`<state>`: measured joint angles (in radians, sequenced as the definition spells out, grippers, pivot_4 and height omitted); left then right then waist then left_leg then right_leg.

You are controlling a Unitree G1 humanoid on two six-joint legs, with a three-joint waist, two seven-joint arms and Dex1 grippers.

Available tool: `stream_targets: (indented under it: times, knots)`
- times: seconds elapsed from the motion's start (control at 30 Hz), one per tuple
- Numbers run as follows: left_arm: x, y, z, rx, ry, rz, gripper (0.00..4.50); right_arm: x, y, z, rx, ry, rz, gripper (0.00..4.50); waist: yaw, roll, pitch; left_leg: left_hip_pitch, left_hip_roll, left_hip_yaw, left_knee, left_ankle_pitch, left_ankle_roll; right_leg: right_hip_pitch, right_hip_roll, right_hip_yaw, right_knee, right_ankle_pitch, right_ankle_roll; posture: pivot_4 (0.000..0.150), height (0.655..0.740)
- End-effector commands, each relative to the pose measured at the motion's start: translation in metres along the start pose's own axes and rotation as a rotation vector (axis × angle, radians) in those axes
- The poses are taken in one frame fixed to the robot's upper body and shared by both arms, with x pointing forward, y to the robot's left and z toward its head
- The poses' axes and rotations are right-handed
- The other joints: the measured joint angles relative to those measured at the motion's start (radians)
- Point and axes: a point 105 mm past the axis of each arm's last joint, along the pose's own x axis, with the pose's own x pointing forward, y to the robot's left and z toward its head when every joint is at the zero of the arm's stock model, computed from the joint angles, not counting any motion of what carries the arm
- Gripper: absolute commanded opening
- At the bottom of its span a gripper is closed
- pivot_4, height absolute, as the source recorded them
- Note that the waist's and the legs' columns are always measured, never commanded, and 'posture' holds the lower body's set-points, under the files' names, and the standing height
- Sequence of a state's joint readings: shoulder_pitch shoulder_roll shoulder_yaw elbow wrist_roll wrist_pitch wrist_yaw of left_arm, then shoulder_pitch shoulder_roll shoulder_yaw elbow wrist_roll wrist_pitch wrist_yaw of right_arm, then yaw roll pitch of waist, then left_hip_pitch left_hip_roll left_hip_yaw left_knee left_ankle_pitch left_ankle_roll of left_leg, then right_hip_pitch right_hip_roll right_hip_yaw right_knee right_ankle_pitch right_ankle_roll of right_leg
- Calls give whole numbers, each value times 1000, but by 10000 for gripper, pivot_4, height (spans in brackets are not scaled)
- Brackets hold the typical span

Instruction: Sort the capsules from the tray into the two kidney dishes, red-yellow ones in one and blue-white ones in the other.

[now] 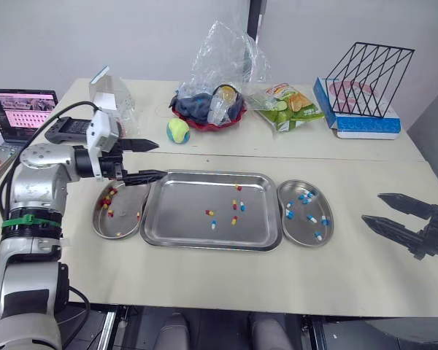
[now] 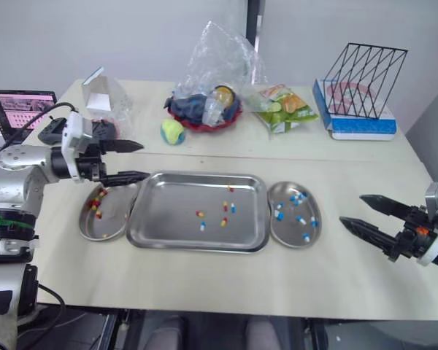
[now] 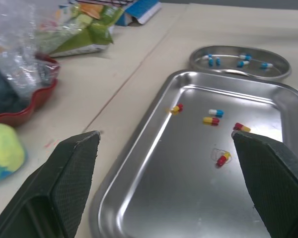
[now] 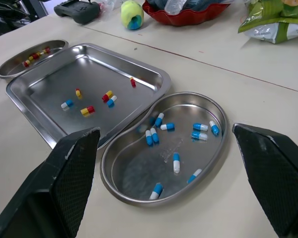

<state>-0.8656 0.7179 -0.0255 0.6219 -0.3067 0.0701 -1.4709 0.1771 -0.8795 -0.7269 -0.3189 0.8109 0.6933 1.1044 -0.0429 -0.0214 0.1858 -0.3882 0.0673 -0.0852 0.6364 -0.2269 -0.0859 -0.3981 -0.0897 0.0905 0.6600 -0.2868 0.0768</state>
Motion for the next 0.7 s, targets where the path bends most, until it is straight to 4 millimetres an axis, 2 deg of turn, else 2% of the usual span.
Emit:
stream_targets:
  times: [0.03,0.2,0.33,0.53,0.63,0.7]
  knots:
    - [26,-9,-3,61,28,-131,45000,1,19,18,-69,-11,25,44681,2,0,0,1,0,0,0,0,0,2,0,0,-1,0,0,1500,7380]
    - [49,-21,-26,135,122,-249,45000,3,24,21,-98,-17,-13,44681,-1,-1,1,-1,0,-1,4,-1,1,7,0,0,-5,-1,2,1500,7380]
    - [63,-23,-30,119,112,-279,45000,1,24,21,-108,-18,-50,44681,2,-1,1,-1,-1,-1,5,-1,2,8,0,0,-5,-1,2,1500,7380]
    - [73,-23,-35,113,131,-297,45000,-2,25,20,-93,-14,-67,44681,4,-1,1,-1,-2,-2,5,-1,2,9,0,0,-5,-1,3,1500,7380]
    - [86,-30,-41,150,158,-332,37184,-6,25,20,-102,-4,-87,45000,4,-1,1,-1,-2,-2,5,-1,2,9,0,0,-5,-1,3,1500,7380]
    - [92,-32,-40,152,153,-344,37184,-7,25,19,-110,0,-96,45000,5,-2,1,-1,-2,-2,5,-1,2,9,0,0,-5,-1,3,1500,7380]
